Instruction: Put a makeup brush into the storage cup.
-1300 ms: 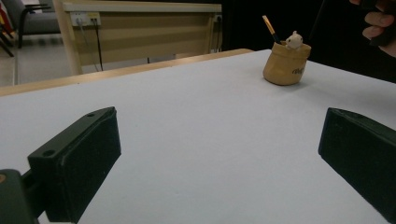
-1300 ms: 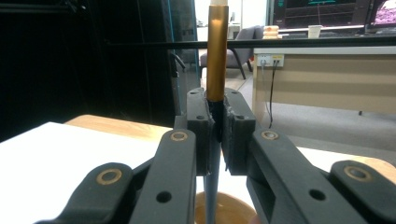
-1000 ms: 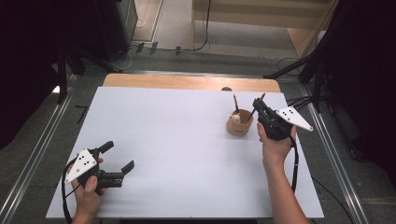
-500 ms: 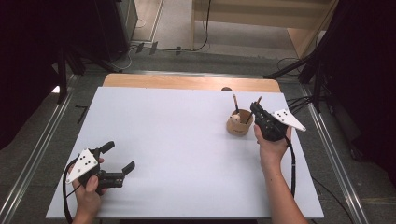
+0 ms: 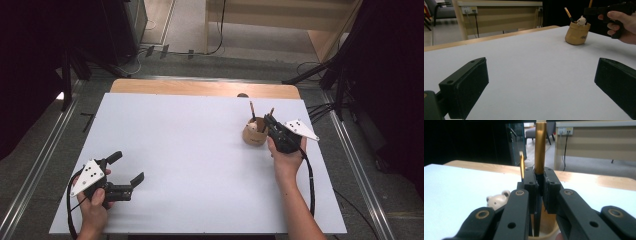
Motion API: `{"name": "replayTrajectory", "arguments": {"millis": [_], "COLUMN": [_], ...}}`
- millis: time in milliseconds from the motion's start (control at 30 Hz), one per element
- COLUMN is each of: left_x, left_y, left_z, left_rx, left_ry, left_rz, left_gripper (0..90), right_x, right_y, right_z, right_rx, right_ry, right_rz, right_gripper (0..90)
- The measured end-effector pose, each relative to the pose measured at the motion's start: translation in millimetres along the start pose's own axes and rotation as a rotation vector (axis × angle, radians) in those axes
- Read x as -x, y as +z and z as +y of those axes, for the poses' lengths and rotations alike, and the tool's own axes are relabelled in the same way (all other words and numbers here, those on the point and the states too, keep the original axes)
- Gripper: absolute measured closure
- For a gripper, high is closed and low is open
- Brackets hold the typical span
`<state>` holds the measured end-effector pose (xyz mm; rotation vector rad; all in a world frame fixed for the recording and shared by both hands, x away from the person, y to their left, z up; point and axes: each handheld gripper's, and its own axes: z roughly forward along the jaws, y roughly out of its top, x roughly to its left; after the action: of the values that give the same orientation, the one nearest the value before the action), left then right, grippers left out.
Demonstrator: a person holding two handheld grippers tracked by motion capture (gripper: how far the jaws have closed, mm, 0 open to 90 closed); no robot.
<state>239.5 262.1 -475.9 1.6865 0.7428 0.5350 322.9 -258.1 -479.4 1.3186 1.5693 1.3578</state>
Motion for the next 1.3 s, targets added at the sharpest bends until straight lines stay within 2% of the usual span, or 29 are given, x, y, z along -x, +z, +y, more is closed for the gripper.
{"name": "replayTrajectory", "arguments": {"millis": [133,200,267,433,600,767,867,900,1000,1067,1100,1300], "left_x": [0.2,0.0,0.0,-0.5,-0.4,-0.4,-0.4,-0.4,-0.5,-1.2,-1.5,-1.6], "left_y": [0.3,0.2,0.1,-0.1,-0.3,-0.4,-0.2,-0.2,-0.5,-0.8,-0.9,-1.2], "left_z": [-0.1,0.0,0.2,0.2,0.4,0.5,0.7,0.8,1.0,1.0,1.0,1.1], "left_rx": [0.0,0.0,0.0,0.0,0.005,0.005,0.005,0.007,0.007,0.008,0.008,0.009], "left_ry": [-0.002,0.0,0.0,0.001,-0.001,0.0,0.001,0.001,-0.001,-0.001,-0.001,-0.001], "left_rz": [-0.002,-0.003,-0.006,-0.009,-0.007,-0.007,-0.007,-0.007,-0.007,-0.007,-0.007,-0.006], "left_gripper": [0.0,0.0,0.0,0.0,0.0,0.0,0.0,0.0,0.0,0.0,0.0,0.0], "right_x": [1.9,3.4,4.0,4.5,5.6,7.0,7.5,8.4,11.0,11.6,13.7,16.3], "right_y": [1.5,1.0,-0.4,-7.7,-17.5,-30.5,-36.2,-38.5,-47.5,-49.3,-54.8,-69.2], "right_z": [-3.6,-3.6,-2.3,3.0,7.2,5.2,0.7,-1.2,-5.5,-6.2,-8.2,-13.7], "right_rx": [-0.018,-0.022,-0.026,-0.016,-0.026,-0.044,-0.057,-0.057,-0.049,-0.05,-0.054,-0.056], "right_ry": [0.006,0.026,0.045,0.035,0.022,-0.01,-0.004,-0.001,0.0,-0.001,0.002,0.012], "right_rz": [-0.005,-0.002,0.004,-0.003,0.01,0.022,0.029,0.039,0.078,0.081,0.098,0.113], "right_gripper": [84.0,81.9,76.5,61.5,41.1,31.4,23.2,17.3,7.7,4.9,0.0,0.0]}}
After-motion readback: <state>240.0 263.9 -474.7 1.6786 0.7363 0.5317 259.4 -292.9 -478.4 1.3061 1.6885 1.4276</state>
